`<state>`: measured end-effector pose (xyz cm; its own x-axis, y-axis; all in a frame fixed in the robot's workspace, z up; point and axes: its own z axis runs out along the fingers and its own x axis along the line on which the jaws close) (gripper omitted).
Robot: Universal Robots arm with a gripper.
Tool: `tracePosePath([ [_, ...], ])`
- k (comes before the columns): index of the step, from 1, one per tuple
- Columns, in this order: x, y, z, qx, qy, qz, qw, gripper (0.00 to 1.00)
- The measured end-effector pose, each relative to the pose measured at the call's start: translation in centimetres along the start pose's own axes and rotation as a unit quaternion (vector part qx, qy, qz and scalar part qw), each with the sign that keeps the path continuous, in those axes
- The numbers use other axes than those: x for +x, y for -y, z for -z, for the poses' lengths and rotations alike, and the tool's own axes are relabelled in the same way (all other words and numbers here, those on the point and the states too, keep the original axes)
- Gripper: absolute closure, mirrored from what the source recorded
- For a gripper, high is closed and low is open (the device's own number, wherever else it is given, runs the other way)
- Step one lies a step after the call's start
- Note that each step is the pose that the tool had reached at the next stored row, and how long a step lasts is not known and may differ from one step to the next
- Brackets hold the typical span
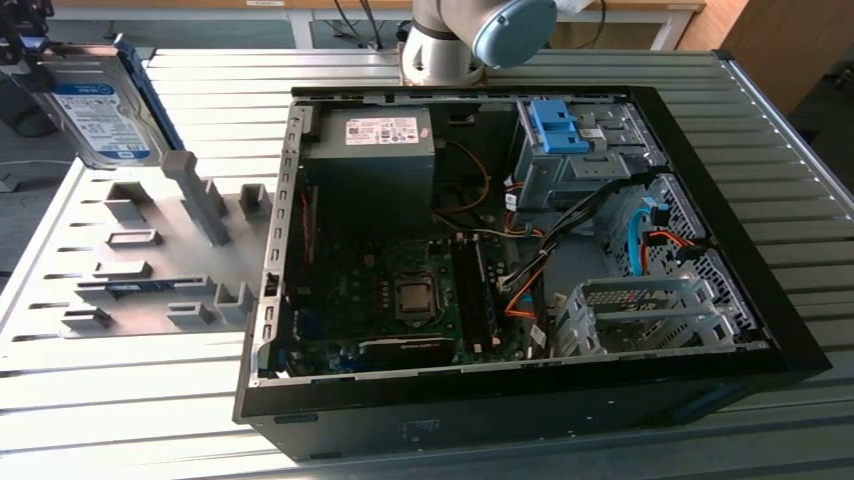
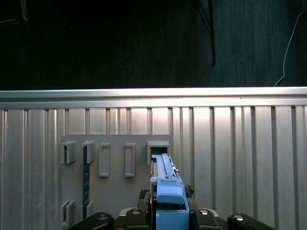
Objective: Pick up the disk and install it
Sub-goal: 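Pick up the disk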
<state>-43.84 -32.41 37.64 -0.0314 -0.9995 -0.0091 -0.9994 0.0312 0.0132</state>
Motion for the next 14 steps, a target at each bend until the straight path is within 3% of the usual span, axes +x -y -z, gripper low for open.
tracePosePath([
  [11, 0.0, -0.01, 0.39, 0.0, 0.0, 0.0, 1.0, 0.64],
  [12, -0.01, -0.01, 1.04, 0.0, 0.0, 0.0, 1.0, 0.64],
  [14, -0.01, -0.01, 1.07, 0.0, 0.0, 0.0, 1.0, 0.64],
])
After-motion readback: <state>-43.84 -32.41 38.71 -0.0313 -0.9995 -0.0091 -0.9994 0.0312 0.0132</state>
